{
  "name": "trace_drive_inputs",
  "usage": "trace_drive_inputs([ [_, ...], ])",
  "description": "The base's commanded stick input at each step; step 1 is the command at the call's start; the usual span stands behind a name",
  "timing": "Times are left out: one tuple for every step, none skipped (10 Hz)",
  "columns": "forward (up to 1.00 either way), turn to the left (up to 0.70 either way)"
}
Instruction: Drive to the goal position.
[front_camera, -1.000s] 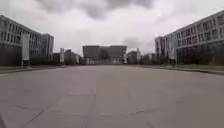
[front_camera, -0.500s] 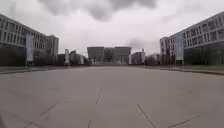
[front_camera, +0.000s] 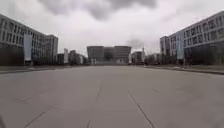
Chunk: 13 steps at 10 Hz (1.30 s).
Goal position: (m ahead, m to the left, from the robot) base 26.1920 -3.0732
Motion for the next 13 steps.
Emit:
trace_drive_inputs([
  [0.70, 0.12],
  [0.70, 0.15],
  [0.70, 0.15],
  [0.70, 0.07],
  [0.70, 0.01],
  [0.70, 0.01],
  [0.70, 0.01],
  [0.70, 0.01],
  [0.70, 0.01],
  [0.70, 0.01],
  [0.70, 0.01],
  [0.70, 0.01],
  [0.70, 0.01],
])
